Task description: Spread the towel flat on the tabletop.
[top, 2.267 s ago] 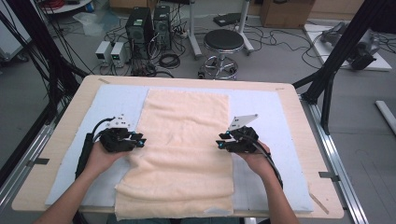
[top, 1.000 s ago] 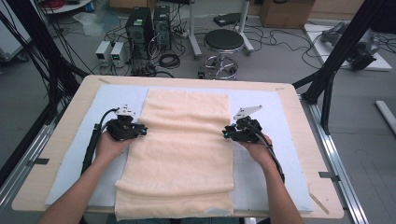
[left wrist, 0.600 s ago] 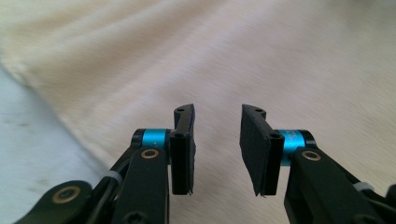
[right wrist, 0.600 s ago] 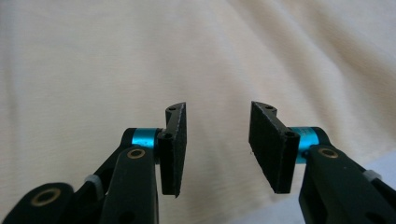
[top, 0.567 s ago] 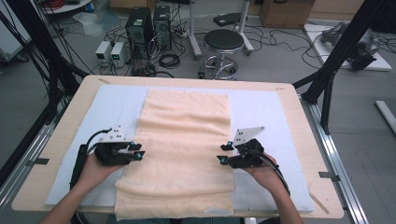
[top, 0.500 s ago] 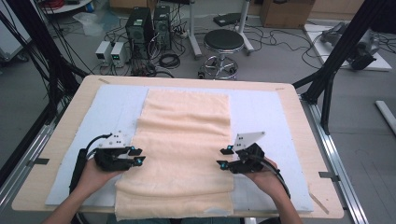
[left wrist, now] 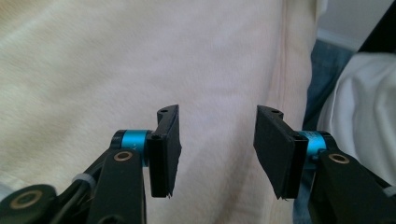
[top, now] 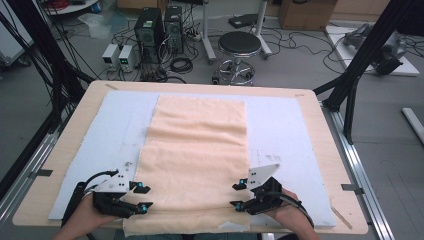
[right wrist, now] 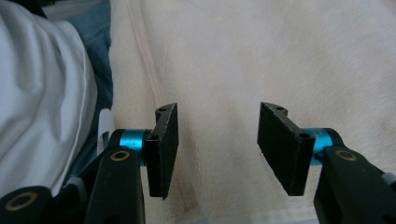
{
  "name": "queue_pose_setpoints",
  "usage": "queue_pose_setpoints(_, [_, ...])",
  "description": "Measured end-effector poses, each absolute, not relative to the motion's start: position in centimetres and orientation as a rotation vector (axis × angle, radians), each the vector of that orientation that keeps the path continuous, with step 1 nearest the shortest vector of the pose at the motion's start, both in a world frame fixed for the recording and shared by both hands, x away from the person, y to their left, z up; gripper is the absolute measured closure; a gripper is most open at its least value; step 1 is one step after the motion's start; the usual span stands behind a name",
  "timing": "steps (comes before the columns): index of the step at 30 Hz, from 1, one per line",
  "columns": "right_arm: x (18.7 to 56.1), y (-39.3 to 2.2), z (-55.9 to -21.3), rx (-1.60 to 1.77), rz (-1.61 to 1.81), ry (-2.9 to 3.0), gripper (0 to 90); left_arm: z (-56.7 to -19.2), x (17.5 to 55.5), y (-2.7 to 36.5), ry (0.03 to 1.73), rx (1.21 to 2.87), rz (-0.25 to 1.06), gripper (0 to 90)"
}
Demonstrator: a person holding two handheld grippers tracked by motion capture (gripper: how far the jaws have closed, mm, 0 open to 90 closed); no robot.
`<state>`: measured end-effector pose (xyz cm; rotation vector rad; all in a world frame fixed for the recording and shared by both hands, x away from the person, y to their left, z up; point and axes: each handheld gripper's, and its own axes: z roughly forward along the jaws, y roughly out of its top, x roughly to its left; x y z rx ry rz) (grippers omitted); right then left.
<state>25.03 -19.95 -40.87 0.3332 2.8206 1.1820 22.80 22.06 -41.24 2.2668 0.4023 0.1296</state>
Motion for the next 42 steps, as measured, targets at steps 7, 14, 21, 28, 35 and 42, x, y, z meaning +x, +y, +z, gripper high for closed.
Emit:
queue_pose_setpoints(7, [26.1,-19.3,-41.5,0.361,1.103,2.865,80.7,-42.0,24.0,21.5,0.442,2.307,0.118,79.5])
queue_pose_setpoints(14, [29.7,-19.1,-39.1,0.485,1.090,2.763,81.5,-40.3,27.6,20.9,0.554,2.233,0.233,83.2])
queue_pose_setpoints(21, [33.3,-19.2,-41.2,0.659,0.996,2.794,67.5,-41.6,31.5,20.8,0.752,2.237,0.209,67.9])
queue_pose_setpoints(28, [31.2,-20.0,-38.9,0.572,1.120,2.655,60.0,-40.1,30.0,22.1,0.698,2.197,0.292,54.9])
queue_pose_setpoints(35, [28.1,-19.2,-39.1,0.415,1.139,2.715,58.5,-40.2,27.7,22.9,0.591,2.206,0.270,62.6])
queue_pose_setpoints(42, [28.3,-18.3,-42.6,0.452,1.057,2.796,61.3,-42.9,27.6,22.0,0.579,2.292,0.186,63.1])
